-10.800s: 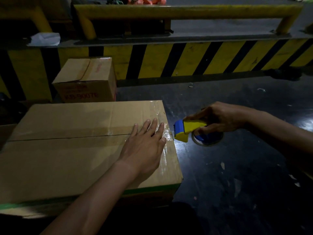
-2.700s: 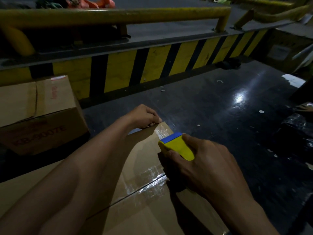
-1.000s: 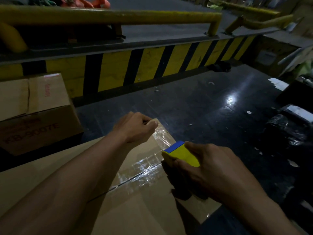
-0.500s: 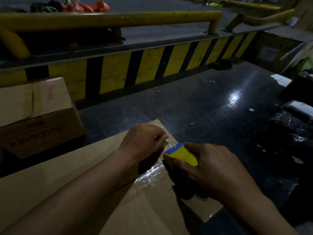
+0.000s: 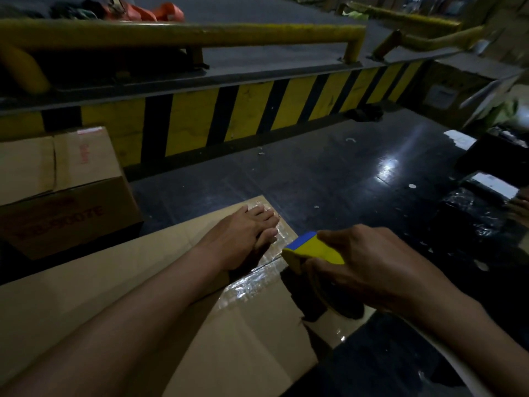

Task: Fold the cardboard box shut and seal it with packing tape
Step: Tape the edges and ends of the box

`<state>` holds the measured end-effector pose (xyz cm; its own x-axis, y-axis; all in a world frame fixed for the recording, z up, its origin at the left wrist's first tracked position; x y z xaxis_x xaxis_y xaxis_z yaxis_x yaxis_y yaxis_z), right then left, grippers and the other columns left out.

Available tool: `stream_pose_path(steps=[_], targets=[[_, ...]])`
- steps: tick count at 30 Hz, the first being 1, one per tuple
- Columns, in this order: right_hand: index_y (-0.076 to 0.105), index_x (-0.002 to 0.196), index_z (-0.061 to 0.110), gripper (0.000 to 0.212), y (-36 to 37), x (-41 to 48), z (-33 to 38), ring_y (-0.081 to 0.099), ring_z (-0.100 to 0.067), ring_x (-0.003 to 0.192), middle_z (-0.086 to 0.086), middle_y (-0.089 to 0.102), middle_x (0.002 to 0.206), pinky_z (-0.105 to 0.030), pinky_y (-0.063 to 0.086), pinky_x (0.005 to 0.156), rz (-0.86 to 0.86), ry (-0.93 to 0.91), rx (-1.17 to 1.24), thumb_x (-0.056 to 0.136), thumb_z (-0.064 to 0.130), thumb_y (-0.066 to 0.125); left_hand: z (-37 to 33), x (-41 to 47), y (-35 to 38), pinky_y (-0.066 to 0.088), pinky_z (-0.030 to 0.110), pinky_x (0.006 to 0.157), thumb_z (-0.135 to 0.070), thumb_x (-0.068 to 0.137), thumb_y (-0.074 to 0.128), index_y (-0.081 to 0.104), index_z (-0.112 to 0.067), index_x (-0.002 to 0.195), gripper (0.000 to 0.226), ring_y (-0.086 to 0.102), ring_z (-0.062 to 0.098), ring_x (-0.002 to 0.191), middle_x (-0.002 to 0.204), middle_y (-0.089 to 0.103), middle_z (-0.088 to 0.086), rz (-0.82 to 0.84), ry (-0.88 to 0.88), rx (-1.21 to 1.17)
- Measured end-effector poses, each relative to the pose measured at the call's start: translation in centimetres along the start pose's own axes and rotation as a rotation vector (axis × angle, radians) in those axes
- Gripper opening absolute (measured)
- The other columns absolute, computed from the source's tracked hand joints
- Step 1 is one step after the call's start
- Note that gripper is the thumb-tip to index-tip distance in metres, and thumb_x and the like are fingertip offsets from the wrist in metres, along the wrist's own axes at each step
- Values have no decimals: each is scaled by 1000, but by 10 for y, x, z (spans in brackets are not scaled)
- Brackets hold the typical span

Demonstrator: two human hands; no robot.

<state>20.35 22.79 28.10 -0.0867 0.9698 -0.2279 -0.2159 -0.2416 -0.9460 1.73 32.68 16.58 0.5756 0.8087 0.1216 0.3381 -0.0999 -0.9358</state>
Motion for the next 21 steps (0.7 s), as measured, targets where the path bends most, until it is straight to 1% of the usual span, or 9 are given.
stream_pose_path(steps=[3,7,11,14,16,18,21], targets=[[55,131,31,70,5,-11,-7,66,-18,102,1,69,119,-41,55,86,19,10,-4,76,74,51,0,1,0,11,27,119,-37,108,33,45,-22,150,46,22,14,150,160,36,-2,21,-24,-5],[59,124,29,63,12,-19,-9,66,-20,98,-1,70,113,-41,55,84,-1,30,-10,78,70,54,-4,-1,-2,12,30,120,-38,107,33,40,-24,152,48,22,14,150,161,34,-3,32,-43,3],[59,129,29,66,14,-20,-10,64,-22,104,0,70,115,-39,53,85,-13,28,-15,77,70,55,-13,-4,-10,17,33,119,-33,107,34,41,-22,152,46,27,16,147,158,40,-1,33,-48,18],[55,135,32,71,4,-23,-14,64,-19,107,4,69,120,-39,53,87,-58,8,-1,76,72,56,-14,-5,-7,17,32,119,-34,108,31,39,-24,153,47,25,14,149,160,36,-4,46,-55,40],[58,130,30,68,1,-25,-17,65,-20,104,3,70,116,-40,54,86,-73,-4,-23,76,71,57,-13,-4,-4,16,30,119,-36,108,27,37,-26,154,48,22,12,150,161,33,-5,54,-65,52],[59,129,30,66,5,-27,-19,65,-22,103,1,70,115,-39,53,85,-63,2,-36,76,69,57,-12,-4,-2,14,30,120,-37,108,25,35,-27,155,49,20,12,151,162,30,-6,59,-72,53],[56,133,32,67,15,-28,-20,63,-24,106,-2,68,118,-36,52,84,-23,19,-13,77,69,58,-13,-6,-2,14,29,120,-38,108,24,36,-27,154,49,20,11,151,162,31,-7,41,-78,45]])
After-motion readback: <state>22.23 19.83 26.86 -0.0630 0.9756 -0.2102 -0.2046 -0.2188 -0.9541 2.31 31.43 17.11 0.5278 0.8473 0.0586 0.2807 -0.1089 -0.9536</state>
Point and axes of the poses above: each hand's wrist, its own x-axis towards the middle knuckle, its own y-axis out of the palm, z = x × y, the point moved 3 cm from there along x, towards the middle knuckle
